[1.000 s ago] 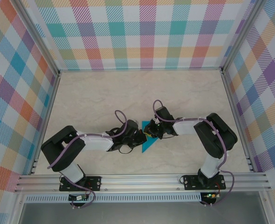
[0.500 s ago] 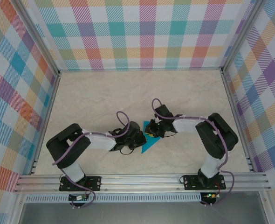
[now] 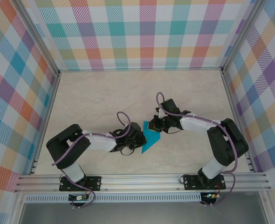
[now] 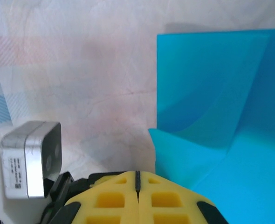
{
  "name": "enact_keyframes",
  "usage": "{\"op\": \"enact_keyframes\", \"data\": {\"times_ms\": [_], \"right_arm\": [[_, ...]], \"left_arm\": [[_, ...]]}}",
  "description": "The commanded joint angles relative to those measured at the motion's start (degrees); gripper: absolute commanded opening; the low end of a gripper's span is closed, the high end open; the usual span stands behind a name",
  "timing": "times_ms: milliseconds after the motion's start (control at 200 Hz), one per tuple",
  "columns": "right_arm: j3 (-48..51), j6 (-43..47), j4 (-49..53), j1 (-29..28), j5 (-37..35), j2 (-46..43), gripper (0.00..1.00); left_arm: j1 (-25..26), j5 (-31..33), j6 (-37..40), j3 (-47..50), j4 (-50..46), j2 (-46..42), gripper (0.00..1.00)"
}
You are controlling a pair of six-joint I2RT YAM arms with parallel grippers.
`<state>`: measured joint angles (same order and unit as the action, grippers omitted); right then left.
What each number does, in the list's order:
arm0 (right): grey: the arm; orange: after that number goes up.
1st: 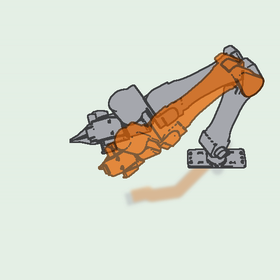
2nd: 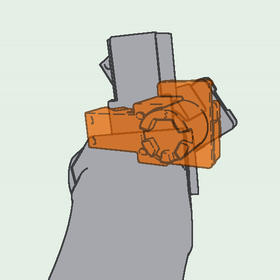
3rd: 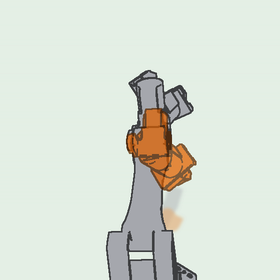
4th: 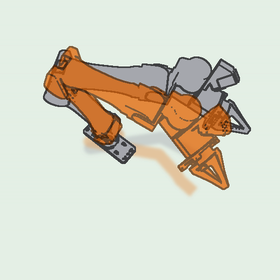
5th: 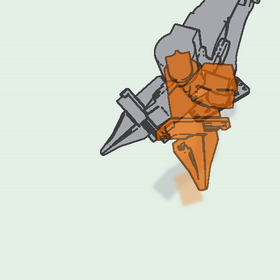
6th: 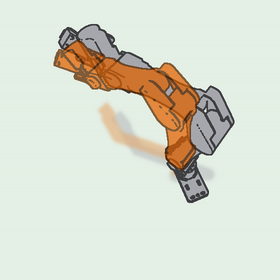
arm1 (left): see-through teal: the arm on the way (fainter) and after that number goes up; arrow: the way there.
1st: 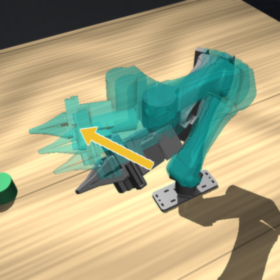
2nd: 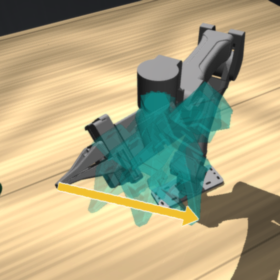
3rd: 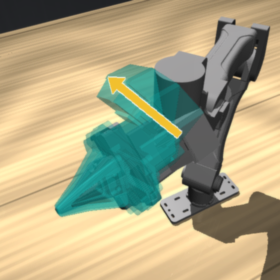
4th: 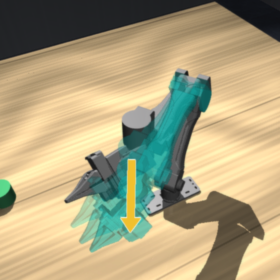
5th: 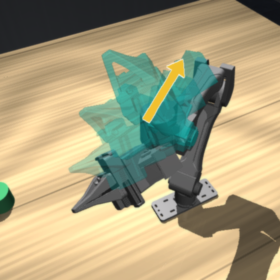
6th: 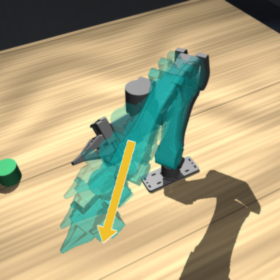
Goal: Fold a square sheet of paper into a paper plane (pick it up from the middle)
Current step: Fourth fold the wing at the center of the table.
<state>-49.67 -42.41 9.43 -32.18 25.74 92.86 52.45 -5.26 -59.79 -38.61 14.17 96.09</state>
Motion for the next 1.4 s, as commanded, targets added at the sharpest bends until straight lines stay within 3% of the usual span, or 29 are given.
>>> {"op": "enact_keyframes", "data": {"times_ms": [0,110,510,865,1395], "right_arm": [[-0.04,2.13,-1.56,-0.94,3.99,3.36,0.03],[-1.1,3.03,-1.79,-1.6,3.88,6.29,0.03],[0.31,4.37,-2.46,0.18,-8.69,9.56,0.04],[0.96,4.73,-9.17,7.49,-4.47,11.93,0.06],[-7.39,6.49,0.14,14.08,-8.58,16.9,0.08]], "left_arm": [[0.64,1.2,0.73,1.11,-9.24,1.9,0.0],[0.73,1.33,0.73,1.14,-9.51,2.06,0.0],[0.82,1.66,1.19,2.09,-10.61,1.92,0.0],[0.91,0.8,1.08,3.57,-9.12,2.42,0.0],[1.16,0.33,1.35,4.5,-8.94,2.18,0.0]]}}
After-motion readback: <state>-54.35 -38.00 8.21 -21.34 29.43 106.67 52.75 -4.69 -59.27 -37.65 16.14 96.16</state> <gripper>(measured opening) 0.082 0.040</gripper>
